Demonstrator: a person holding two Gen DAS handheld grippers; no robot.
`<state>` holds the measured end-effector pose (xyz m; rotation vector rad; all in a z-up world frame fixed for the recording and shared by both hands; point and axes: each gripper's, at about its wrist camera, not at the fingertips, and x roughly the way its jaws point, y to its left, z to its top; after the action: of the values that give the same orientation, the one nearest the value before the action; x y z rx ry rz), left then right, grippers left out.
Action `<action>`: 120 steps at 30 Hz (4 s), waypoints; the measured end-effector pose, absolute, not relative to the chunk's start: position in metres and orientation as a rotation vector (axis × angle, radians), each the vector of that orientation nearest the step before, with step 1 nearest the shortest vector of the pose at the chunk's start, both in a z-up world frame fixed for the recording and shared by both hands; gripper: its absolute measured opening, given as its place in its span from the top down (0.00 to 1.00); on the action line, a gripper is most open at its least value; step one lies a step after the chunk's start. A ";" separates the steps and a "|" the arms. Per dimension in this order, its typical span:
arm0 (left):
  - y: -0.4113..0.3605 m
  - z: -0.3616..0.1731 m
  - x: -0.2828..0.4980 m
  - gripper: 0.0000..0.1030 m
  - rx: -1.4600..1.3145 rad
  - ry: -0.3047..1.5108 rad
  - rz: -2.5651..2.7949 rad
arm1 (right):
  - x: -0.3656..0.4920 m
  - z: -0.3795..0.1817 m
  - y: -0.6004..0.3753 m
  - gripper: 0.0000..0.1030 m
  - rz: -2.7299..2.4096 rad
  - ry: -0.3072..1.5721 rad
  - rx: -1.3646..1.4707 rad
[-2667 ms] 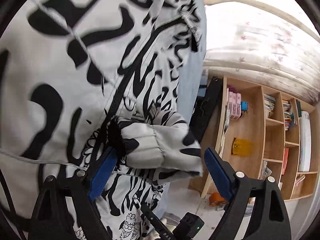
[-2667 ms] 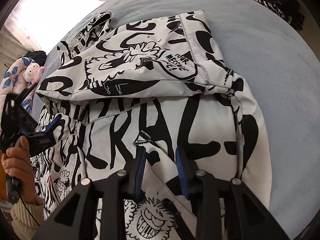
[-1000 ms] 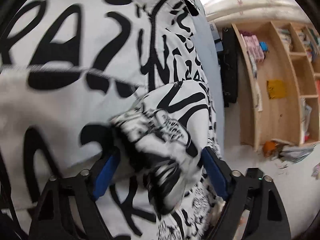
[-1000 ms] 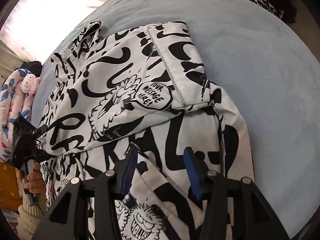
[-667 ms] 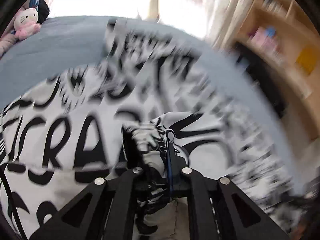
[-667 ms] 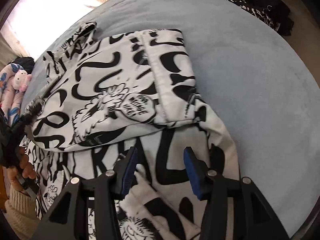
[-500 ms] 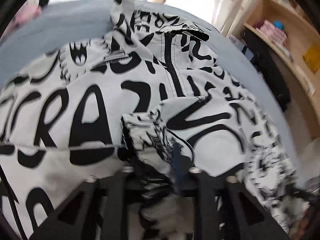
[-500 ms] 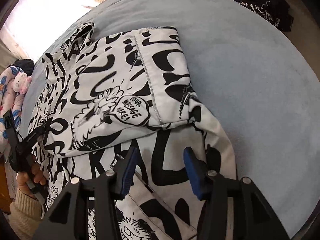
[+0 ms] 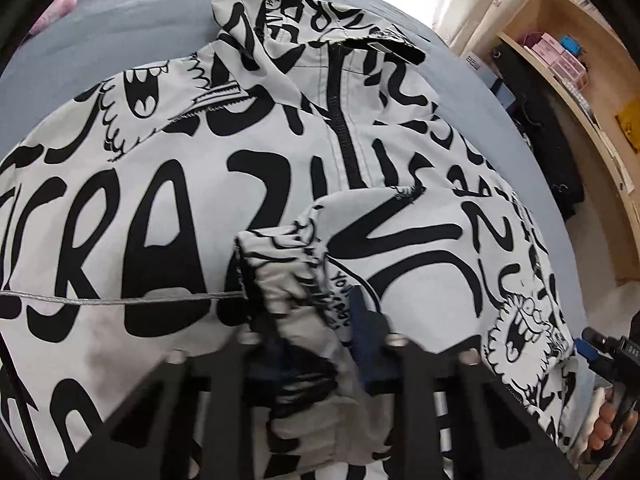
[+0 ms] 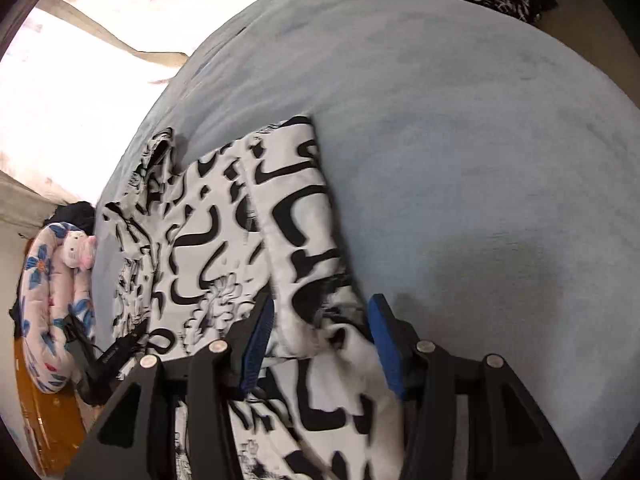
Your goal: Fold large clothes
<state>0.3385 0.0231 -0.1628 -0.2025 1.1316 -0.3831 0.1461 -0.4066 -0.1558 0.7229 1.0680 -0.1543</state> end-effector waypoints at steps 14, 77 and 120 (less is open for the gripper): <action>0.025 -0.166 0.333 0.88 -0.146 1.044 -0.320 | 0.170 -0.190 -0.378 0.60 -0.142 1.181 0.524; 0.005 -0.170 0.260 0.19 -0.051 1.018 -0.085 | 0.204 -0.180 -0.290 0.83 -0.266 1.105 0.229; 0.154 -0.032 0.089 0.19 -0.091 0.851 0.000 | 0.114 -0.072 -0.098 0.32 0.093 0.963 0.140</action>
<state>0.0891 0.1542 -0.0320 -0.0911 0.8511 -0.0001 0.1143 -0.0983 -0.0723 0.1398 0.9632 0.0926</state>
